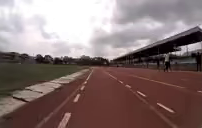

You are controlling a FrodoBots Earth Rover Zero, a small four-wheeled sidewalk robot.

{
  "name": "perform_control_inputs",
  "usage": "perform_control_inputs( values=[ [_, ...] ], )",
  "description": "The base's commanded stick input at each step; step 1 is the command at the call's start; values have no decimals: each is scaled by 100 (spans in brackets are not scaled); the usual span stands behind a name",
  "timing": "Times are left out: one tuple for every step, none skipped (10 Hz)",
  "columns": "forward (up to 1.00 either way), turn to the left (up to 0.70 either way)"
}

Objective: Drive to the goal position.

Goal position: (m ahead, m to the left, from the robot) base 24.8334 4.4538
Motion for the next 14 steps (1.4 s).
perform_control_inputs(
  values=[
    [70,0],
    [70,0],
    [70,0],
    [70,0],
    [70,0],
    [70,0],
    [70,0],
    [70,0],
    [70,0],
    [70,0],
    [70,0],
    [70,0],
    [70,0],
    [70,0]
  ],
)
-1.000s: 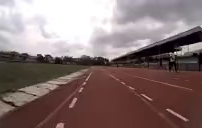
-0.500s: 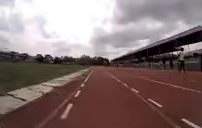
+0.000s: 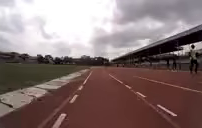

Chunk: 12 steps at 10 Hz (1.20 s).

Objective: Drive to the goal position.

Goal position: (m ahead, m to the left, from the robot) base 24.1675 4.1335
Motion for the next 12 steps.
perform_control_inputs(
  values=[
    [70,0],
    [70,0],
    [70,0],
    [70,0],
    [70,0],
    [70,0],
    [70,0],
    [70,0],
    [70,0],
    [70,0],
    [70,0],
    [70,0]
  ],
)
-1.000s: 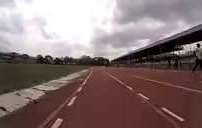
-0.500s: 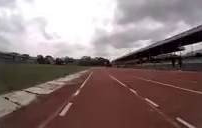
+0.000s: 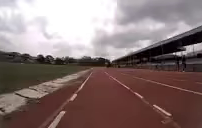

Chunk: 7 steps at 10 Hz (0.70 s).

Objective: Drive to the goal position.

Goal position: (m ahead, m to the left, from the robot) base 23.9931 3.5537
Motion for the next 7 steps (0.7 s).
perform_control_inputs(
  values=[
    [70,0],
    [70,0],
    [70,0],
    [70,0],
    [70,0],
    [70,0],
    [70,0]
  ],
)
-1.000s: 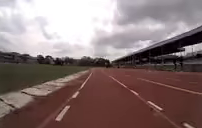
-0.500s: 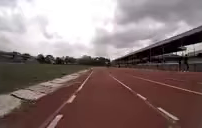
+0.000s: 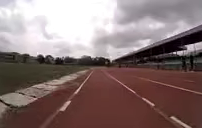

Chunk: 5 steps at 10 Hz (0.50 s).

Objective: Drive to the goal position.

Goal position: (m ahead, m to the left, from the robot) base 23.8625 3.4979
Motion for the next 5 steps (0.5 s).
perform_control_inputs(
  values=[
    [70,0],
    [70,0],
    [70,0],
    [70,0],
    [70,0]
  ],
)
